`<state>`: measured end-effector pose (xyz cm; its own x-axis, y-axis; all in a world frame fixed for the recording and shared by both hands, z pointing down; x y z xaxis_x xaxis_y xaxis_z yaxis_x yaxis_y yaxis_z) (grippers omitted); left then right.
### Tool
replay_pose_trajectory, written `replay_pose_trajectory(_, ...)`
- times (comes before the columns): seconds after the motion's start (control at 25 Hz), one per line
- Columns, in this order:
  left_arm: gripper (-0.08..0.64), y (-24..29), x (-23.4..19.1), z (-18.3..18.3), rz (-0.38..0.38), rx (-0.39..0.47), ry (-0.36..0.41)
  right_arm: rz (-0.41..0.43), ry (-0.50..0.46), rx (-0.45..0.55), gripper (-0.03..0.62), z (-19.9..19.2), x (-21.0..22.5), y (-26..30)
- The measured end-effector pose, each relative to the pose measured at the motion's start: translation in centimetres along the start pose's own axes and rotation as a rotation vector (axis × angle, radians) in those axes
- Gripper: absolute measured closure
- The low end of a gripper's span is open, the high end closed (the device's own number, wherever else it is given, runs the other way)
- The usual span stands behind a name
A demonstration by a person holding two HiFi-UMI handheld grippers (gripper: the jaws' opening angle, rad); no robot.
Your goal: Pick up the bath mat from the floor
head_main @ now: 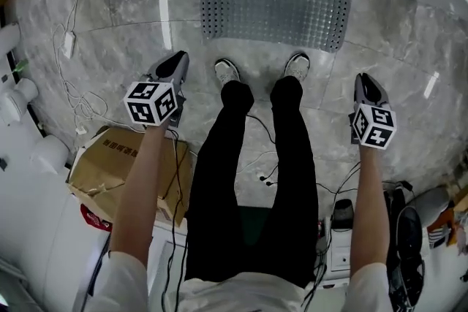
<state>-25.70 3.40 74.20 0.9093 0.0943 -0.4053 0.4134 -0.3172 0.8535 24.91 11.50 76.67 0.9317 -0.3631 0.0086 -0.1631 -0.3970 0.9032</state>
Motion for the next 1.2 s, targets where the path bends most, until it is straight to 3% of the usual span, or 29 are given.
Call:
replay_pose_trajectory(0.12,0.543,3.6,-0.9,-1.6,0.036,-0.001,-0.090,0.021,-0.001,-0.025,0.581,-1.6,1.6,3.4)
replay_pose_trajectory(0.24,0.543,7.7,-2.3,-3.3,0.051,-0.029,-0.124,0.023,-0.002,-0.069,0.581,-3.6,2.6,7.1)
replay_pose_trajectory(0.32,0.529,10.4,-3.9,-4.1,0.062,-0.052,-0.122,0.027,0.004,-0.090,0.565,-4.6,2.7,10.1)
replay_pose_trajectory(0.4,0.487,13.2,-5.5,-4.9,0.079,-0.083,-0.104,0.040,0.015,-0.104,0.473,-5.4,2.6,13.3)
replay_pose_trajectory(0.56,0.445,17.7,-9.1,-7.9,0.115,-0.136,-0.101,0.030,-0.007,-0.144,0.471,-7.4,2.3,18.5)
replay_pose_trajectory(0.72,0.411,21.5,-12.6,-9.3,0.153,-0.145,-0.107,0.013,0.041,-0.174,0.442,-9.1,3.3,23.5)
replay_pose_trajectory(0.96,0.365,26.6,-16.4,-10.3,0.190,-0.154,-0.095,-0.027,0.044,-0.208,0.391,-11.2,5.2,29.4)
replay_pose_trajectory(1.2,0.316,30.5,-20.1,-10.5,0.232,-0.199,-0.134,-0.028,0.041,-0.263,0.364,-13.7,6.5,32.8)
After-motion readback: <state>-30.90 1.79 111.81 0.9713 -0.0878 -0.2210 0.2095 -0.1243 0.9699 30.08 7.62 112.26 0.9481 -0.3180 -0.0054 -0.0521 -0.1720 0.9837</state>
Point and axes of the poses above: the fingertips, and each gripper's own axes: y forward along the fingers, x to its right, z out of its top, the point moved 9 cm from there along -y, backward along the fingers, and after that the axes turned 14 degrees about -y, right-handed, at the moved point
